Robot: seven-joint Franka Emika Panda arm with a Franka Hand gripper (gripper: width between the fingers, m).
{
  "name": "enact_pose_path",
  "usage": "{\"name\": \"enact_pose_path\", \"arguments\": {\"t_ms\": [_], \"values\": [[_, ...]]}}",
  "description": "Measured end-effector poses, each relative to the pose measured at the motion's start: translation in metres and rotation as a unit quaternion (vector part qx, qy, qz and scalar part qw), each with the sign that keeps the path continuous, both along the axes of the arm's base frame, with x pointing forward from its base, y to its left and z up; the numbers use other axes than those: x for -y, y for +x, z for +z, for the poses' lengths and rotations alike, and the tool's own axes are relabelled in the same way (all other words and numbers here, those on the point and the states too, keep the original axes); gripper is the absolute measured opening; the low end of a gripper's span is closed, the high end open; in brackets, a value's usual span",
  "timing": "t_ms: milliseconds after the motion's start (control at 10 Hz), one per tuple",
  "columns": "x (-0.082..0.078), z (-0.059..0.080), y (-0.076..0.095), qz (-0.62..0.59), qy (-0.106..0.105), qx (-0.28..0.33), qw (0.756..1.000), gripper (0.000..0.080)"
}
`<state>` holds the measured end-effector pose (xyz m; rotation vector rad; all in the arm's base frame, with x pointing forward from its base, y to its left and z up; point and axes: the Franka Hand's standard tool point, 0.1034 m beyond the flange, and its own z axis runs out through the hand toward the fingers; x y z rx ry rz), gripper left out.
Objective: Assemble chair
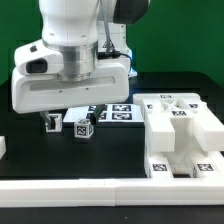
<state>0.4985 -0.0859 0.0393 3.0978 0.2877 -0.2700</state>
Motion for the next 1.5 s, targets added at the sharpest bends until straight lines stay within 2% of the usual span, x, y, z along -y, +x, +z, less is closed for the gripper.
{"name": "enact_pose_path", "arguments": {"t_ms": [200, 500, 600, 700, 800, 900, 1300, 1500], "values": [[-0.004, -0.003, -0.001, -0.048, 0.0, 0.009, 0.999, 0.0649], [-0.003, -0.005, -0.004, -0.073, 0.011, -0.032, 0.997, 0.0649], [-0.005, -0.003, -0.012, -0.083, 0.012, -0.087, 0.993, 0.0649], [-0.005, -0.002, -0.011, -0.089, 0.013, -0.143, 0.986, 0.0649], [-0.003, -0.003, -0.005, -0.091, 0.013, -0.173, 0.981, 0.0649], [-0.004, -0.002, -0.011, -0.093, 0.014, -0.222, 0.971, 0.0649], [-0.01, -0.008, -0.016, -0.088, 0.016, -0.326, 0.941, 0.0649], [-0.004, -0.014, -0.025, -0.13, 0.007, -0.368, 0.921, 0.0649]]}}
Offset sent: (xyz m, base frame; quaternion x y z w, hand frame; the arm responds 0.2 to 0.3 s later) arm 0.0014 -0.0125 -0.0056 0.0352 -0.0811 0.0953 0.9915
